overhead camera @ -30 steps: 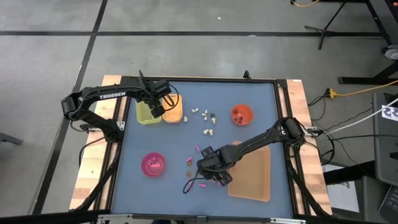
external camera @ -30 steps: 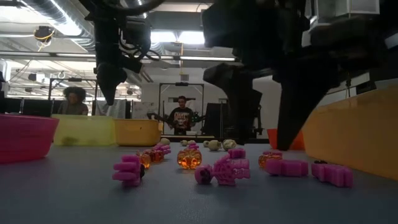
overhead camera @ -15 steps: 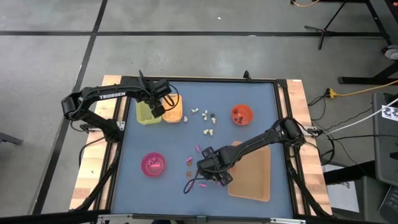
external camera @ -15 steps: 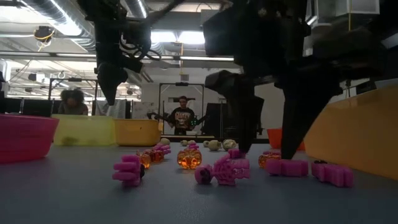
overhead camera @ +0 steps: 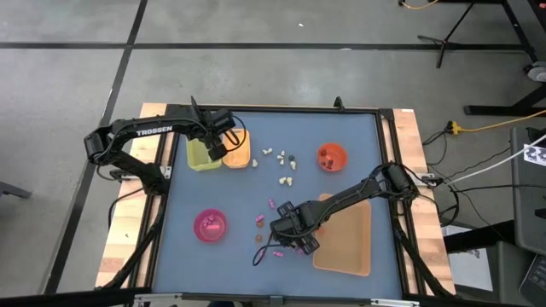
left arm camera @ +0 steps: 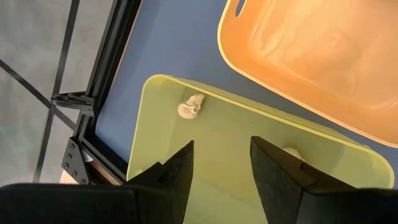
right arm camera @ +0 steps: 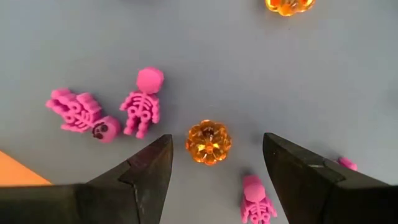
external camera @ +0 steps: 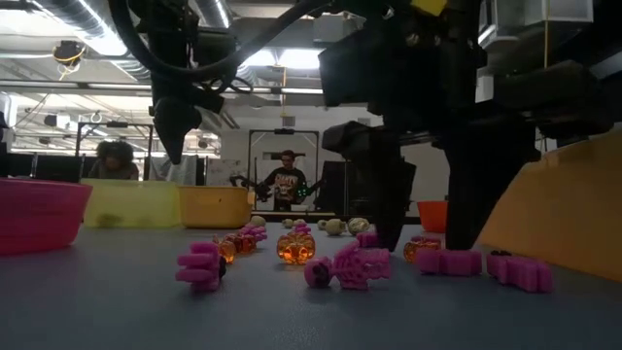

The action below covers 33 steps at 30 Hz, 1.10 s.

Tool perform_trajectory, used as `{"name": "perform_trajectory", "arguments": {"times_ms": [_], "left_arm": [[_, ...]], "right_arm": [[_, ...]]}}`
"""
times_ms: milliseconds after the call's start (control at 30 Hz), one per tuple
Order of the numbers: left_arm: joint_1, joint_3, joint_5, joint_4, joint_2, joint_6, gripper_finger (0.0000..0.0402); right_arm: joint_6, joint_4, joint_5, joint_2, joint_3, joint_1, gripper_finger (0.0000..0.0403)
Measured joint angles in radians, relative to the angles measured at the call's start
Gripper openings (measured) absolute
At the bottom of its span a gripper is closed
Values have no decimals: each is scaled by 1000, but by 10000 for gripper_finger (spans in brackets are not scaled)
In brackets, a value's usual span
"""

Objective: Sort Halloween decoration
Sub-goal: Put the orange pumpkin toy into the orange bin

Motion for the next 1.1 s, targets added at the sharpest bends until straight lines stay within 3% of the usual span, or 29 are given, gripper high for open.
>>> {"name": "perform_trajectory", "arguments": {"times_ms": [833,1100], "left_arm": [[0,0,0,1,0,0,142],[0,0,0,1,0,0,142]], "right_arm": [[0,5,9,0,0,0,247],[0,5,9,0,0,0,181]]}}
